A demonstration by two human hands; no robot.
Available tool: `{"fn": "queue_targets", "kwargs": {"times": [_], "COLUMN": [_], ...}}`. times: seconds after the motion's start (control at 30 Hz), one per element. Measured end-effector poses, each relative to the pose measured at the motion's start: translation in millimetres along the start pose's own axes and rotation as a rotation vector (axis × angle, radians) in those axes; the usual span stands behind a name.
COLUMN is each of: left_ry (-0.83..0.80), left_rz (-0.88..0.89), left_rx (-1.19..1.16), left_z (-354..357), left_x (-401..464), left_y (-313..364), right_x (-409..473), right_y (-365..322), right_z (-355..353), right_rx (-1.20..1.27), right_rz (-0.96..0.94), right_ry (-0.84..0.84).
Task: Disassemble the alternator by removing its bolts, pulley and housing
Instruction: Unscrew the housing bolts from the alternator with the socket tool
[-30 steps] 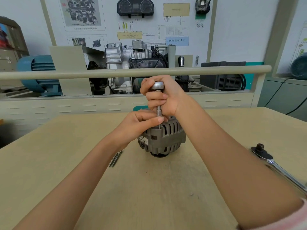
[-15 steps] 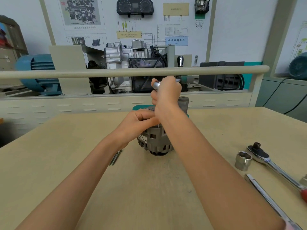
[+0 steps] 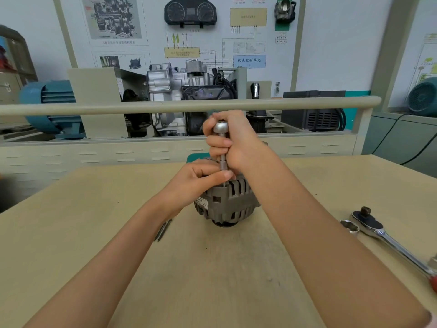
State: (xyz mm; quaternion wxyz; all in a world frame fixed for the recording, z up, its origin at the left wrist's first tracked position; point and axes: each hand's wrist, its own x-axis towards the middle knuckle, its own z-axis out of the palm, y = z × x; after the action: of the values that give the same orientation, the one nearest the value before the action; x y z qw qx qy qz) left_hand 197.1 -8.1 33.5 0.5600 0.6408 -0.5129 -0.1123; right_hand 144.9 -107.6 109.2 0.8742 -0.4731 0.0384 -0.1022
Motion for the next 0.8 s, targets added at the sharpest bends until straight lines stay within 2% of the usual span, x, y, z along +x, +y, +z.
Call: {"fn": "queue_targets", "kwargs": {"times": [0.07, 0.1, 0.17, 0.23, 0.37, 0.47, 0.53, 0.57, 0.7, 0.73, 0.8], "left_ry": [0.036, 0.058, 0.088, 0.092, 0.021, 0.006, 0.012, 0.022, 0.056, 0.063, 0.072], "left_rz": [-0.006, -0.008, -0.021, -0.011, -0.042, -0.034, -0.014, -0.005, -0.027, -0.026, -0.032], "left_rx": [0.048, 0.078, 0.077, 0.054, 0.033, 0.049, 0.042, 0.048, 0.069, 0.071, 0.080], "left_z": [-1, -1, 2, 3, 1, 0, 0, 0, 1, 1, 2], "left_x": [2, 2, 2, 0, 0, 0, -1, -1, 0, 0, 2], "left_y": [-4, -5, -4, -2, 0, -2, 0, 0, -3, -4, -5], "right_x": [1, 3, 3, 0, 0, -1, -2, -2, 2, 3, 3], "right_y": [8, 11, 10, 3, -9, -11, -10, -7, 11, 13, 11], "right_z": [7, 9, 11, 10, 1, -6, -4, -1, 11, 12, 12], "right_rx": [0.019, 0.037, 0.052, -0.035, -0.138, -0.107, -0.084, -0.078, 0.021, 0.059, 0.082], "right_rz": [-0.270, -0.363, -0.372, -0.216, 0.110, 0.198, 0.159, 0.102, -0.324, -0.391, -0.367], "right_ry": [0.311, 0.403, 0.428, 0.291, -0.151, -0.273, -0.207, -0.122, 0.339, 0.392, 0.385]}}
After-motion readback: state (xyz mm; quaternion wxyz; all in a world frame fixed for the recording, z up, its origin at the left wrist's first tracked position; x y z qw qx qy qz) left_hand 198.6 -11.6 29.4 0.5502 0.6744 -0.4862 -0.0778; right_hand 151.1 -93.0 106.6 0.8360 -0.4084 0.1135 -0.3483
